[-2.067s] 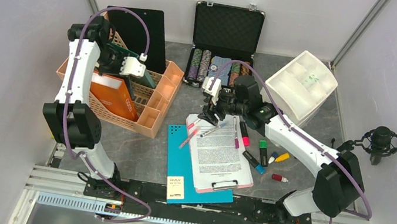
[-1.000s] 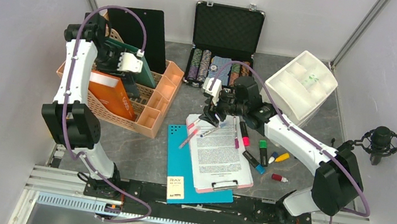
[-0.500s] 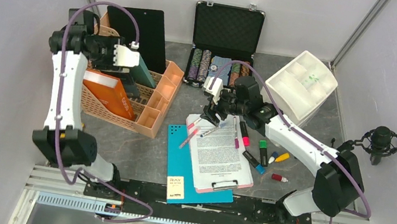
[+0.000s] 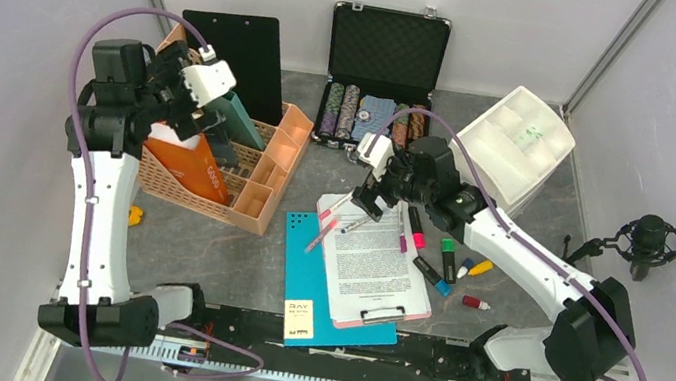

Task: Organize the desk
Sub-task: Place the book in the storage box.

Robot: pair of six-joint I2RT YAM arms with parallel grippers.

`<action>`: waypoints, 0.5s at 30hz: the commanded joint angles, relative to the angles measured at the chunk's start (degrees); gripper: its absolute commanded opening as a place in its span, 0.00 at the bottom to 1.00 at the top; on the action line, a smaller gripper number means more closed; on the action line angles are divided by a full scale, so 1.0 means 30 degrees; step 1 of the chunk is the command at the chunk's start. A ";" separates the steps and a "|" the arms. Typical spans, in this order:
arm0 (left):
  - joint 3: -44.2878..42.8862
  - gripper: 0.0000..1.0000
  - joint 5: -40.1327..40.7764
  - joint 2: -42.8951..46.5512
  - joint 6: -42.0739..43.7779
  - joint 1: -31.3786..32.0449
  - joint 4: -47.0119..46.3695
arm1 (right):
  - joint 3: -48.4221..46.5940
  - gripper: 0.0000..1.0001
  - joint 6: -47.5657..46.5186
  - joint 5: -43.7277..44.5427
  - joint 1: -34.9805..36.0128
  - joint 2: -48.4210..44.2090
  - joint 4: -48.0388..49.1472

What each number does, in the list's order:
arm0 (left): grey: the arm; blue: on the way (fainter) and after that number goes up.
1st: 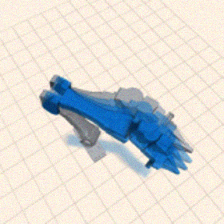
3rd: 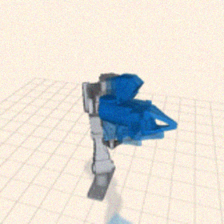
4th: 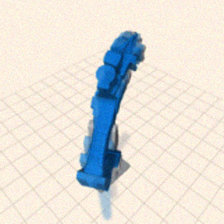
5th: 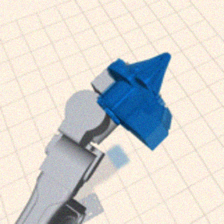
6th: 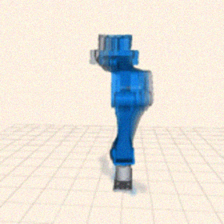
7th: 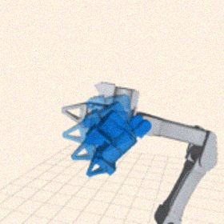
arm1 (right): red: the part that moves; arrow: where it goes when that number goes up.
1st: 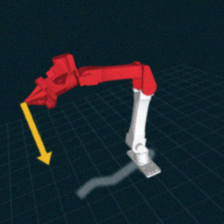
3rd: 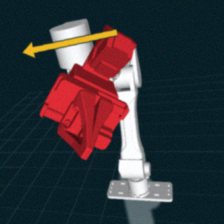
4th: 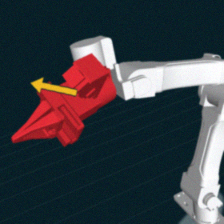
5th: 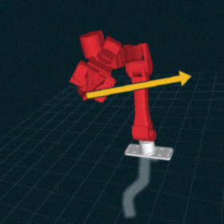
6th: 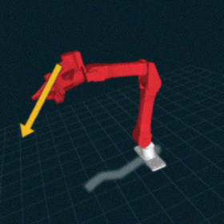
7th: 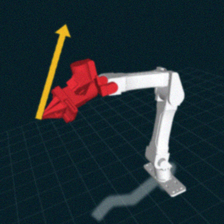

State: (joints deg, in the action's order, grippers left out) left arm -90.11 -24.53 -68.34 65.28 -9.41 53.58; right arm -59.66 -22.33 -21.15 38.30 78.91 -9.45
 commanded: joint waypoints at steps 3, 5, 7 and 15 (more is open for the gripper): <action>0.1262 1.00 0.0959 0.1387 -0.8535 0.2463 -0.0021 | 0.0586 0.98 -0.0892 0.0690 -0.0090 -0.1023 -0.1276; 0.2299 1.00 0.1230 0.1825 -0.9821 0.3678 0.0201 | 0.1019 0.98 -0.1368 0.0671 -0.0083 -0.1261 -0.1834; 0.3240 1.00 0.1286 0.2165 -1.0676 0.4811 0.0359 | 0.1598 0.98 -0.1785 0.0890 -0.0075 -0.1696 -0.2147; 0.5255 1.00 0.1141 0.2763 -1.2208 0.8759 0.0205 | 0.4443 0.98 -0.3887 0.2191 -0.0400 -0.3738 -0.3102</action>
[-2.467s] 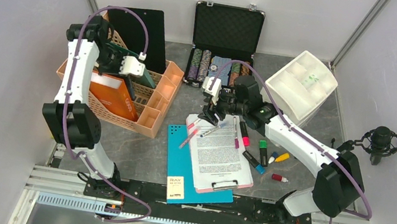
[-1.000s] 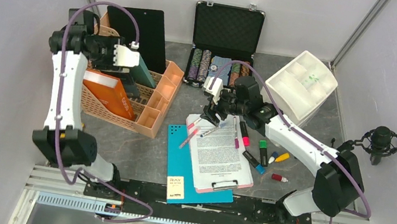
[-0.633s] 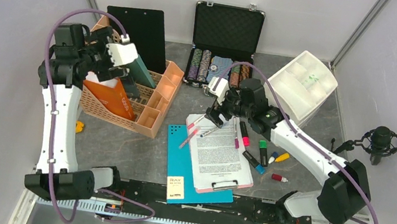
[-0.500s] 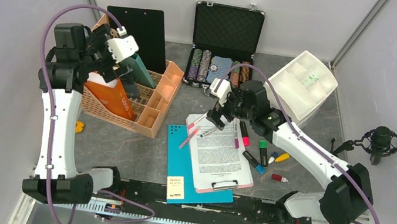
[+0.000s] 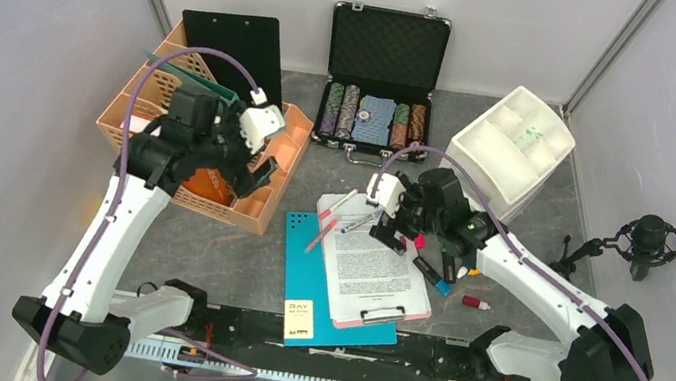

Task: Organize the desk
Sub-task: Place the book in the storage box.

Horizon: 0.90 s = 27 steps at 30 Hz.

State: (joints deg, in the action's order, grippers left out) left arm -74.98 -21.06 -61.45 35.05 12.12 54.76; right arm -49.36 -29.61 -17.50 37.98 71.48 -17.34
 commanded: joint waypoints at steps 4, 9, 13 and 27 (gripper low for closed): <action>0.0727 1.00 0.0679 0.0141 -0.2406 0.3799 -0.1071 | 0.1850 0.99 -0.1639 0.1816 -0.0978 -0.2191 -0.0950; 0.1637 1.00 0.0365 -0.0257 -0.3128 0.4987 -0.3163 | 0.2015 0.99 -0.1371 0.2555 -0.2253 -0.4398 -0.1149; 0.2413 1.00 0.0004 -0.0744 -0.3793 0.5606 -0.4813 | 0.1700 0.99 -0.2152 0.2700 -0.3020 -0.5694 -0.2955; 0.3488 1.00 0.1055 -0.2505 -0.4052 0.6996 -0.7881 | 0.2068 0.95 -0.5906 0.3339 -0.9518 -0.7829 -0.8620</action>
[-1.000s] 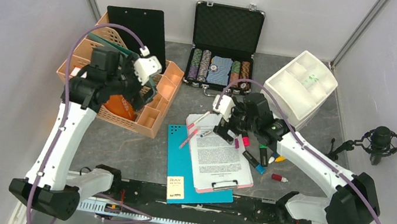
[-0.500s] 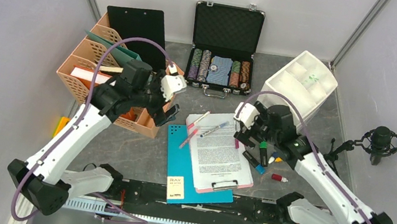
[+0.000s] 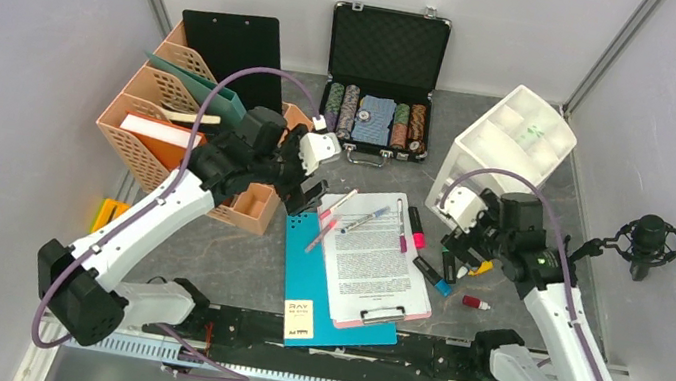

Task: Organize the desk
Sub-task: Place the book in the storage box, then move the storage box to the center of the board.

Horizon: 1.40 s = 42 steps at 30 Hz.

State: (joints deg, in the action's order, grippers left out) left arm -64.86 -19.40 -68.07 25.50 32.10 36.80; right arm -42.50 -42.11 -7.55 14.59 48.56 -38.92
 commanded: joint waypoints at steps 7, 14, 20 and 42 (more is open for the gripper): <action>0.0515 1.00 0.1958 -0.1342 -0.0770 0.0522 -0.2275 | -0.0355 0.93 -0.3234 -0.1799 -0.5443 0.1122 -0.1665; 0.1181 1.00 0.2748 -0.1854 -0.0313 0.0522 -0.2694 | -0.1260 0.92 -0.3736 -0.4581 -0.5859 0.1193 -0.3940; 0.1398 1.00 0.4693 -0.2867 -0.0175 0.0522 -0.2509 | -0.0799 0.91 -0.3463 -0.2499 -0.5932 0.0102 -0.4225; 0.4688 1.00 1.1439 -0.5527 0.5549 -0.1471 -0.0647 | -0.1997 0.90 -0.5443 -0.0919 -1.0379 0.1741 -0.3873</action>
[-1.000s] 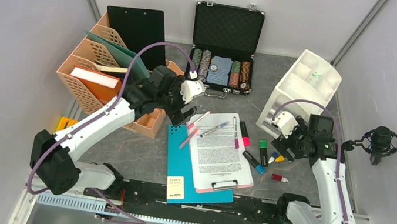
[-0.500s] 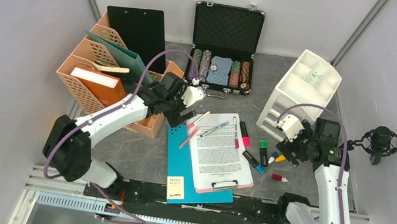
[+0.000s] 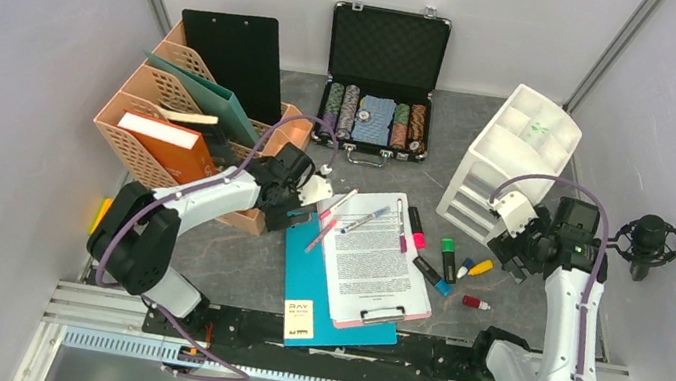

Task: Organize the desk
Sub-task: Move the storage box to the center of the board.

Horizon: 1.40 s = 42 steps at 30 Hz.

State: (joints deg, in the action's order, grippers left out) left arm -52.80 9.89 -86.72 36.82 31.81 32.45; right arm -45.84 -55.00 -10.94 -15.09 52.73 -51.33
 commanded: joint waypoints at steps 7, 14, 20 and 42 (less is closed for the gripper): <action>0.1095 1.00 0.1184 0.1877 0.3216 -0.3707 0.0940 | -0.0641 0.89 -0.0337 -0.0952 -0.0642 0.1131 0.2478; -0.0110 1.00 -0.1919 0.3166 0.1427 -0.3643 0.1656 | 0.0975 0.84 0.1265 -0.4517 -0.0620 0.1010 0.6366; -0.1872 1.00 -0.4505 0.3365 -0.0269 -0.3413 0.2000 | 0.1865 0.81 0.2723 -0.8738 -0.0466 0.0721 0.8165; -0.5325 1.00 -0.7316 0.2947 -0.3801 -0.2211 0.1573 | -0.1187 0.88 0.6675 -0.7617 0.2541 -0.2090 0.7896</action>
State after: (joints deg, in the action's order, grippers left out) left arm -69.04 -11.16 -79.79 27.94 24.88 38.48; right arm -41.32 -38.98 -40.14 -7.51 47.64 -25.67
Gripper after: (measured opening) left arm 0.996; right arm 0.874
